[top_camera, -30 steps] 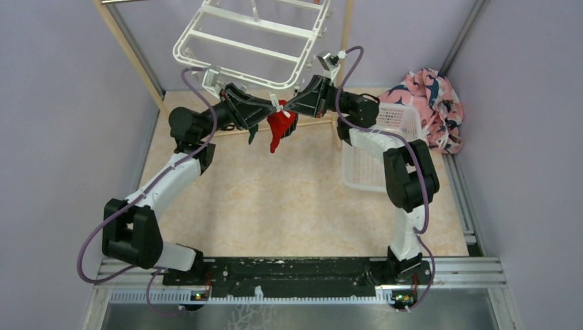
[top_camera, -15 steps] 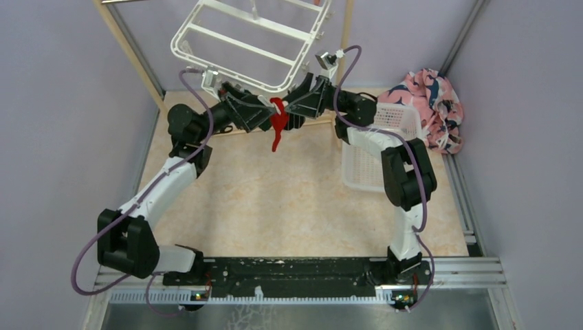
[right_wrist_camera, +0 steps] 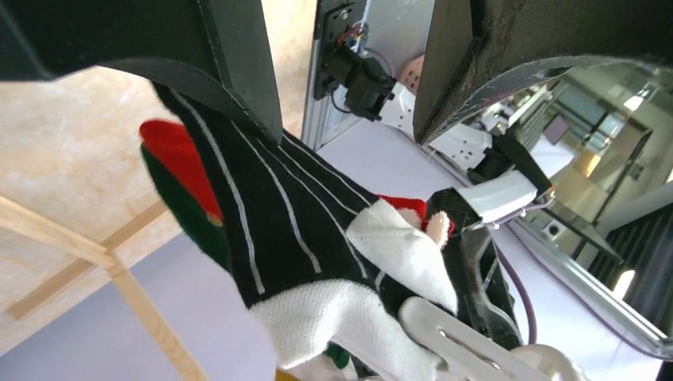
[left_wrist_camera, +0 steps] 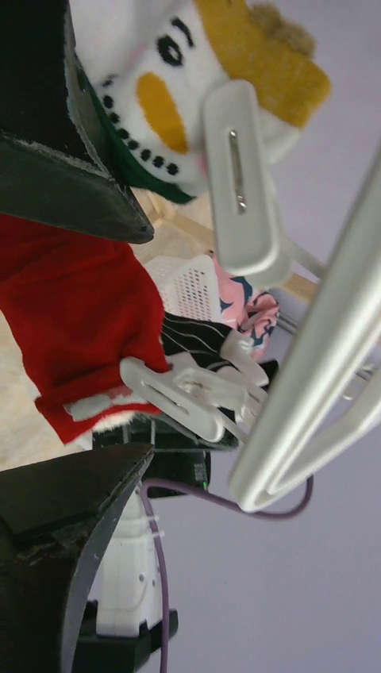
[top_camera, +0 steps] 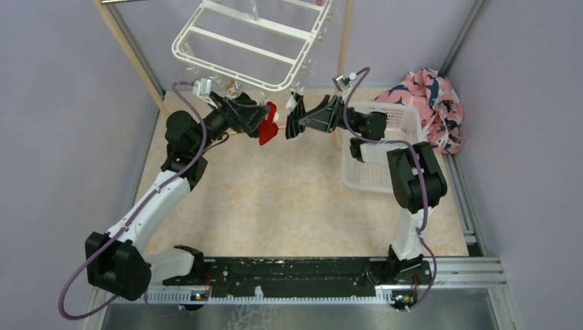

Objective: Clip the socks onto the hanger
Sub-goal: Reset both arms

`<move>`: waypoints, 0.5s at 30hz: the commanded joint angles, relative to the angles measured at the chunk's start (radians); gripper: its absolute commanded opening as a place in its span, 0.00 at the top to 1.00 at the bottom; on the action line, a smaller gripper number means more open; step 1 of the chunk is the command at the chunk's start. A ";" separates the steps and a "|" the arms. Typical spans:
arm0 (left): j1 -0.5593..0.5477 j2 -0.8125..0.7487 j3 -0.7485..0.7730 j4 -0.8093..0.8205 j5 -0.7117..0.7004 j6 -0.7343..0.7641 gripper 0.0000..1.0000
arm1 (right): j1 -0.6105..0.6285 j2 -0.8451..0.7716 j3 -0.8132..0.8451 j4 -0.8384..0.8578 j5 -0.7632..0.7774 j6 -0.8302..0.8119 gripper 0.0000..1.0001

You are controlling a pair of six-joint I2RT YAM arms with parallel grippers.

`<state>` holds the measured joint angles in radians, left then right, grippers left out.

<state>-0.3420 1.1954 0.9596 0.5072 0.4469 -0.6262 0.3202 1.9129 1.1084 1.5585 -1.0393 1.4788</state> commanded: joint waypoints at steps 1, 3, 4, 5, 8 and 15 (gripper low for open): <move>-0.045 -0.030 -0.029 -0.045 -0.056 0.062 0.01 | -0.040 -0.130 -0.054 0.116 0.024 -0.091 0.38; -0.111 -0.040 -0.032 -0.073 -0.110 0.135 0.01 | -0.061 -0.168 -0.097 0.049 0.033 -0.158 0.38; -0.149 -0.043 -0.035 -0.087 -0.137 0.177 0.01 | -0.072 -0.190 -0.120 -0.011 0.044 -0.205 0.38; -0.181 -0.043 -0.039 -0.099 -0.156 0.216 0.01 | -0.082 -0.216 -0.141 -0.078 0.059 -0.256 0.38; -0.266 -0.032 -0.058 -0.140 -0.230 0.303 0.01 | -0.104 -0.330 -0.183 -0.455 0.177 -0.529 0.38; -0.321 -0.039 -0.139 -0.260 -0.500 0.318 0.01 | -0.072 -0.556 -0.125 -1.397 0.905 -1.182 0.40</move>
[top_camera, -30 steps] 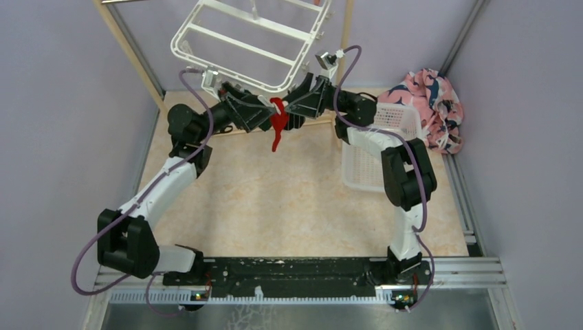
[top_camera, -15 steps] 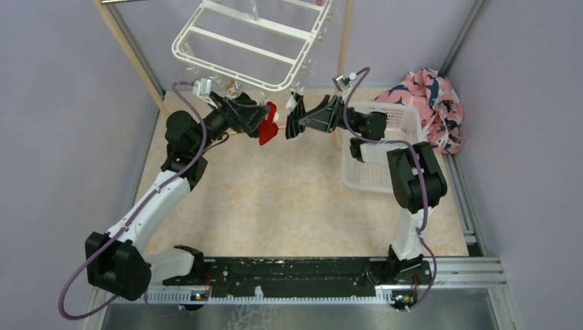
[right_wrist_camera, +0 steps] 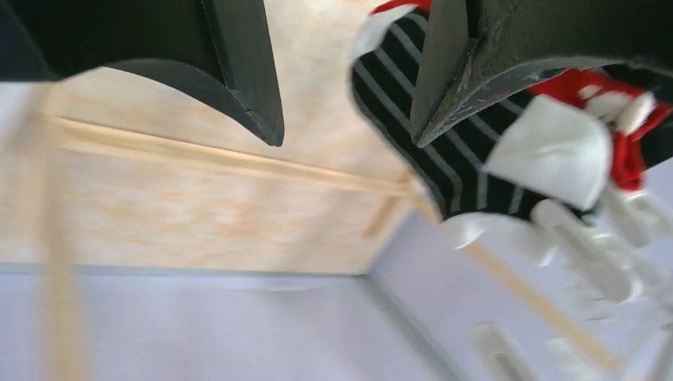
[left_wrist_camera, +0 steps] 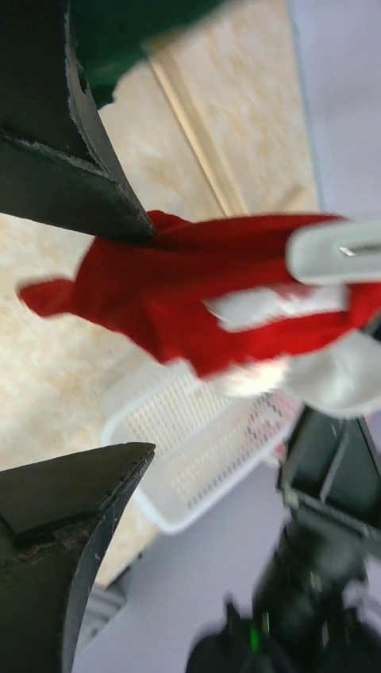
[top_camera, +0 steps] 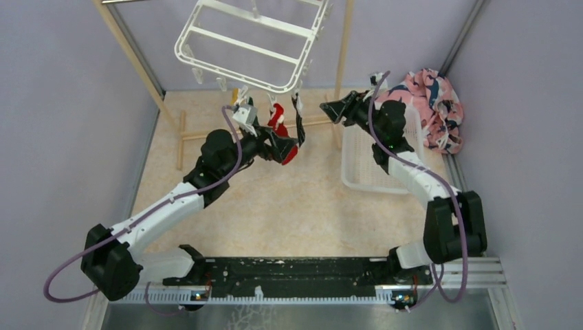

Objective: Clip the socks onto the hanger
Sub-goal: Reset both arms

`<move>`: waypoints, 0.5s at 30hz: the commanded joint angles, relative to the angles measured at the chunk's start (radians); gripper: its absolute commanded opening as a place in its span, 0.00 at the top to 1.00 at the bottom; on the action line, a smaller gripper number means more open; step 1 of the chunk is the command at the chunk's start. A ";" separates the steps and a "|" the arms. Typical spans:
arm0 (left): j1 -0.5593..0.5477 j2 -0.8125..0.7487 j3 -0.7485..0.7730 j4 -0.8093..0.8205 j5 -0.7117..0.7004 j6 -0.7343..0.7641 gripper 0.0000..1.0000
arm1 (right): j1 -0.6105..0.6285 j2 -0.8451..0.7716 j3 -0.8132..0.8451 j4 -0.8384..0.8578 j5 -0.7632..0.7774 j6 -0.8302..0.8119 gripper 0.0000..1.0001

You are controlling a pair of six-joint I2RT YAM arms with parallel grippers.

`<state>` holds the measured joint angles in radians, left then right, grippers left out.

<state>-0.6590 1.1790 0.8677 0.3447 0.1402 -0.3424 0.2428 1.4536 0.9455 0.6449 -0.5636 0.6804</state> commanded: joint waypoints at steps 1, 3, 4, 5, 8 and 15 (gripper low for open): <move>-0.005 -0.036 -0.066 -0.103 -0.219 0.027 0.02 | -0.001 -0.109 0.024 -0.496 0.466 -0.392 0.41; -0.005 -0.069 -0.109 -0.095 -0.270 0.013 0.01 | -0.006 -0.133 -0.008 -0.512 0.529 -0.403 0.41; -0.005 -0.088 -0.130 -0.095 -0.300 0.001 0.02 | -0.005 -0.144 -0.026 -0.513 0.555 -0.403 0.41; -0.005 -0.109 -0.146 -0.095 -0.331 -0.007 0.02 | -0.006 -0.152 -0.041 -0.513 0.560 -0.405 0.41; -0.005 -0.154 -0.167 -0.106 -0.392 -0.004 0.02 | -0.006 -0.154 -0.071 -0.505 0.574 -0.402 0.41; -0.005 -0.175 -0.097 -0.158 -0.395 -0.017 0.01 | -0.007 -0.102 -0.070 -0.470 0.495 -0.365 0.41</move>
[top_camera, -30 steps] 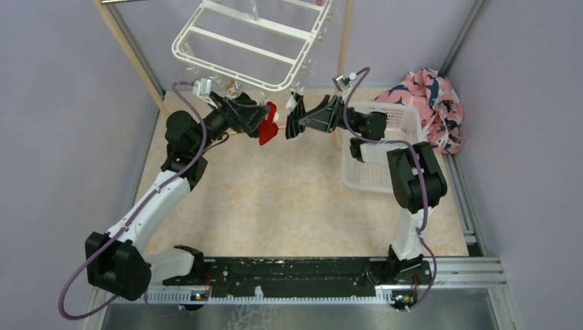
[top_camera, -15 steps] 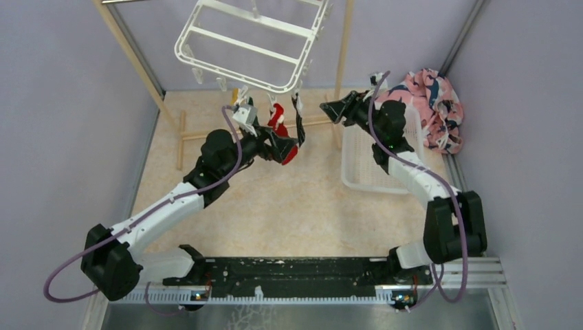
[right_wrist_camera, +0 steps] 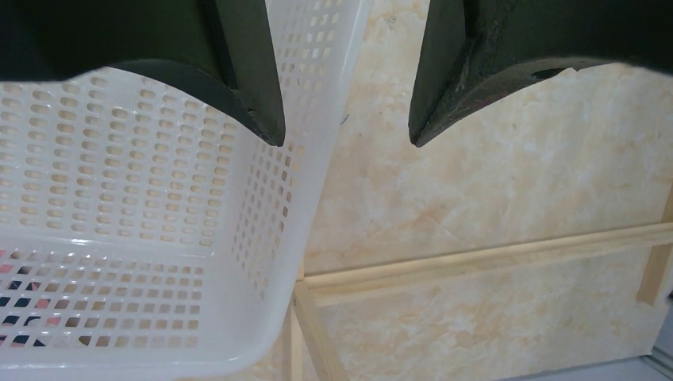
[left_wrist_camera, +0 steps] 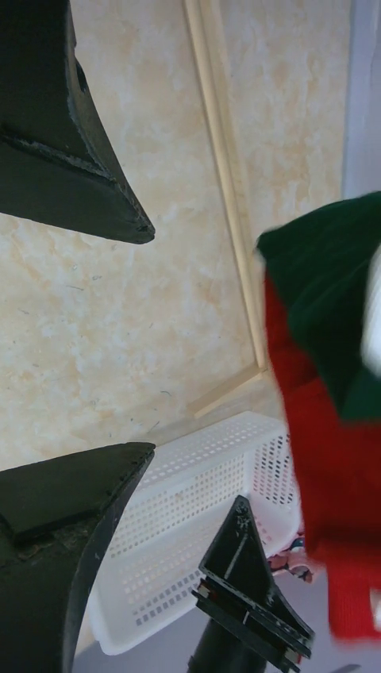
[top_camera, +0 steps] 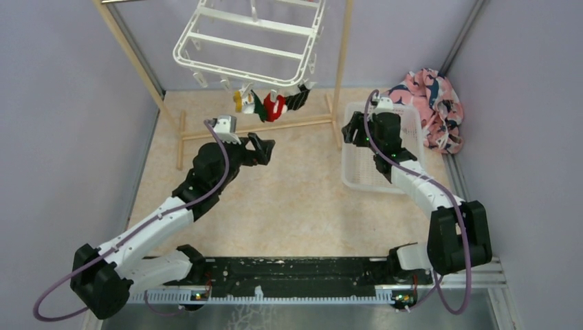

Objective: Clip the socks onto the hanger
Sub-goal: Reset both arms

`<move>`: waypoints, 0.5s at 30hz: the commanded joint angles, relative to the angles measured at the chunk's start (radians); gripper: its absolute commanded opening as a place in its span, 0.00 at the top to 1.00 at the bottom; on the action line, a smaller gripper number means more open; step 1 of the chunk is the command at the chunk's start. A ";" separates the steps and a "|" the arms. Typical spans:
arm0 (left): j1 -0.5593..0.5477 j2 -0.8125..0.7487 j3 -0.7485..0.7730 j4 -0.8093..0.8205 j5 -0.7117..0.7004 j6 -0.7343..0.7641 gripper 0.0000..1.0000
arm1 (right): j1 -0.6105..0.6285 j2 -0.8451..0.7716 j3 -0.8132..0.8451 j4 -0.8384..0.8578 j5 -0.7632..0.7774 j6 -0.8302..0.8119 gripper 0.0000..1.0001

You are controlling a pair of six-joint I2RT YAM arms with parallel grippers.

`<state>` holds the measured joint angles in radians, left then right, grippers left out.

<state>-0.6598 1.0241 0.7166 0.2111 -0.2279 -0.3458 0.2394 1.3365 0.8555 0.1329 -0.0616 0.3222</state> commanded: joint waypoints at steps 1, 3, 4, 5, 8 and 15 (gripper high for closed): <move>-0.005 -0.025 0.054 -0.026 -0.033 -0.015 0.02 | -0.003 0.020 0.019 0.043 -0.003 -0.008 0.41; -0.004 -0.035 0.035 -0.021 -0.060 -0.007 0.01 | -0.003 0.020 0.015 0.045 0.010 -0.008 0.41; -0.004 -0.042 0.023 -0.016 -0.079 -0.002 0.02 | -0.003 0.018 0.012 0.045 0.014 -0.008 0.41; -0.004 -0.048 0.012 -0.013 -0.092 -0.002 0.02 | -0.003 0.015 0.008 0.047 0.017 -0.010 0.41; -0.005 -0.050 0.000 -0.016 -0.083 -0.017 0.02 | -0.003 0.012 -0.003 0.048 0.017 -0.014 0.41; -0.004 -0.041 0.043 -0.057 -0.042 -0.026 0.02 | -0.003 -0.015 -0.014 0.034 0.013 -0.009 0.41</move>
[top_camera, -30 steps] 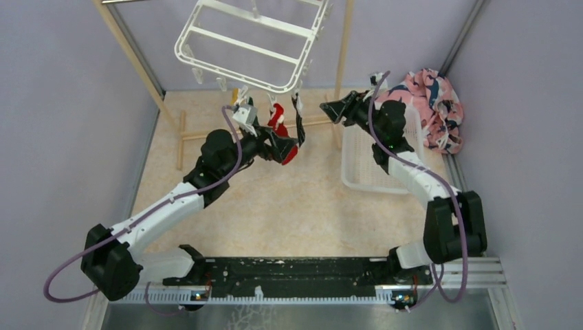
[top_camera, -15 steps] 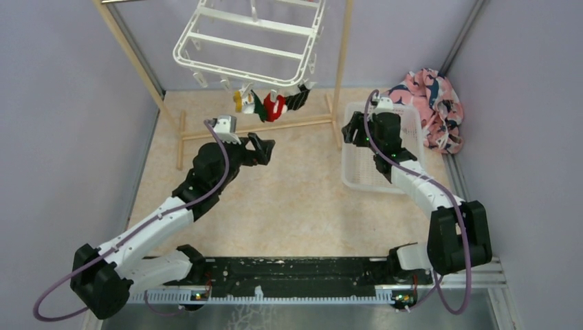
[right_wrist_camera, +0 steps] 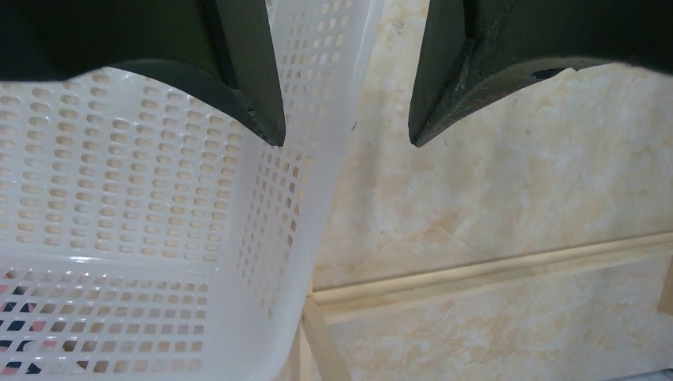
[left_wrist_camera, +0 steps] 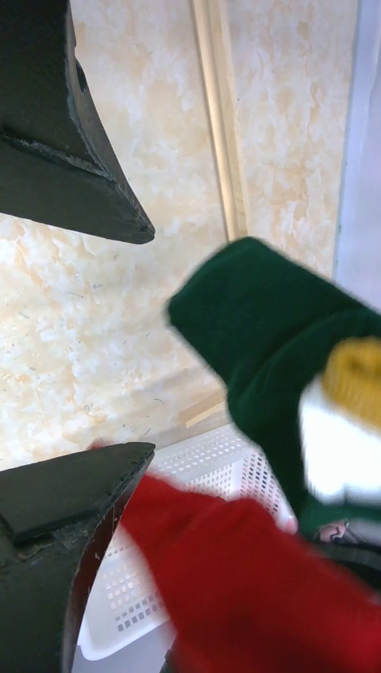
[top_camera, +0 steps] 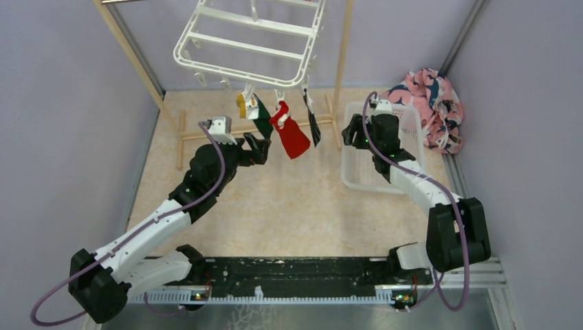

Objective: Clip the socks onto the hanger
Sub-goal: Reset both arms

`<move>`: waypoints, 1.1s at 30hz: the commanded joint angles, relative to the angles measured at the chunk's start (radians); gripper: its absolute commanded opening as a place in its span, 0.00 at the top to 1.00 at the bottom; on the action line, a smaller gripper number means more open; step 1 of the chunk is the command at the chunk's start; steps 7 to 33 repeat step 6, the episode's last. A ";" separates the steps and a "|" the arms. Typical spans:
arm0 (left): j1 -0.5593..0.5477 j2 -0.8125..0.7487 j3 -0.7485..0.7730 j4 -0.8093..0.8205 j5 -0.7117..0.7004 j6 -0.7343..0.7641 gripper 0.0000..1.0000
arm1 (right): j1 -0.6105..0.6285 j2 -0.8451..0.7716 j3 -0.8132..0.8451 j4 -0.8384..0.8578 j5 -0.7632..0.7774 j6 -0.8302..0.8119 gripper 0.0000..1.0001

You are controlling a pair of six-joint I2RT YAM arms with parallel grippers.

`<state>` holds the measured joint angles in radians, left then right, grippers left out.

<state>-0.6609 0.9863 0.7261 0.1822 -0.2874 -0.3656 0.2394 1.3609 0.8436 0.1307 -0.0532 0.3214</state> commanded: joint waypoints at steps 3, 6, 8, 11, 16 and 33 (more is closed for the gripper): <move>-0.003 -0.008 0.037 -0.052 0.026 -0.023 0.02 | -0.004 -0.056 -0.008 0.024 0.006 -0.012 0.41; -0.004 -0.017 0.026 -0.052 0.024 -0.025 0.02 | -0.004 -0.067 -0.014 0.013 0.015 -0.018 0.41; -0.004 -0.017 0.026 -0.052 0.024 -0.025 0.02 | -0.004 -0.067 -0.014 0.013 0.015 -0.018 0.41; -0.004 -0.017 0.026 -0.052 0.024 -0.025 0.02 | -0.004 -0.067 -0.014 0.013 0.015 -0.018 0.41; -0.004 -0.017 0.026 -0.052 0.024 -0.025 0.02 | -0.004 -0.067 -0.014 0.013 0.015 -0.018 0.41; -0.004 -0.017 0.026 -0.052 0.024 -0.025 0.02 | -0.004 -0.067 -0.014 0.013 0.015 -0.018 0.41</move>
